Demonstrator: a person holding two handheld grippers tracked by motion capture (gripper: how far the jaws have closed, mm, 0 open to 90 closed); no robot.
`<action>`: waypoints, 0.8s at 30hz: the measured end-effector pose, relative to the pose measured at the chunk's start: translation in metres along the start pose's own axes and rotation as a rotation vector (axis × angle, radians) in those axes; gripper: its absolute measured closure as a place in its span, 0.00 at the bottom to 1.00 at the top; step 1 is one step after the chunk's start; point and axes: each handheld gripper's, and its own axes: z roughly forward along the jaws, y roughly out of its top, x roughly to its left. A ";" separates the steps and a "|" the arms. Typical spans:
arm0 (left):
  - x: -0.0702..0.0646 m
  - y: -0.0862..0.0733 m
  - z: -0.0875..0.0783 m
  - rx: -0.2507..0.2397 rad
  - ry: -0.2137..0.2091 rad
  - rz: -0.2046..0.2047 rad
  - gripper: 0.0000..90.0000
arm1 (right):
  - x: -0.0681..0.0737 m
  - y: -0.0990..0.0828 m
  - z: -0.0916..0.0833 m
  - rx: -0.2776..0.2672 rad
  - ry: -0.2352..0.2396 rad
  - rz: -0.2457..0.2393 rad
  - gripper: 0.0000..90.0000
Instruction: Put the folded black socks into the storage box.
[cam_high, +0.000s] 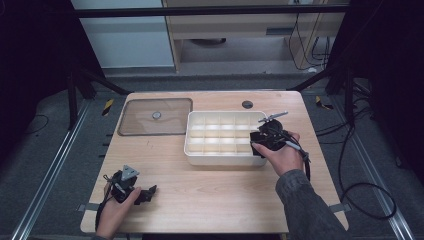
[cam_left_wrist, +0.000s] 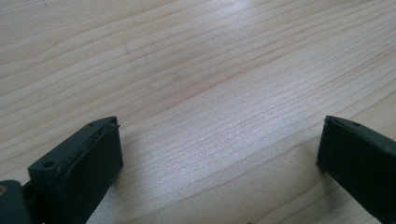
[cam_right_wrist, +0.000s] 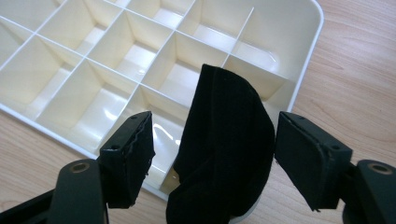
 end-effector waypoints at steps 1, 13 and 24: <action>0.000 0.000 0.000 0.000 0.000 0.000 0.00 | 0.000 0.001 -0.001 0.002 0.005 0.001 0.31; 0.000 0.000 0.000 -0.004 0.001 -0.003 0.00 | -0.013 0.026 -0.027 0.002 0.021 0.004 0.29; 0.000 0.000 0.000 -0.002 0.001 0.002 0.00 | -0.029 0.050 -0.041 0.040 0.045 -0.006 0.77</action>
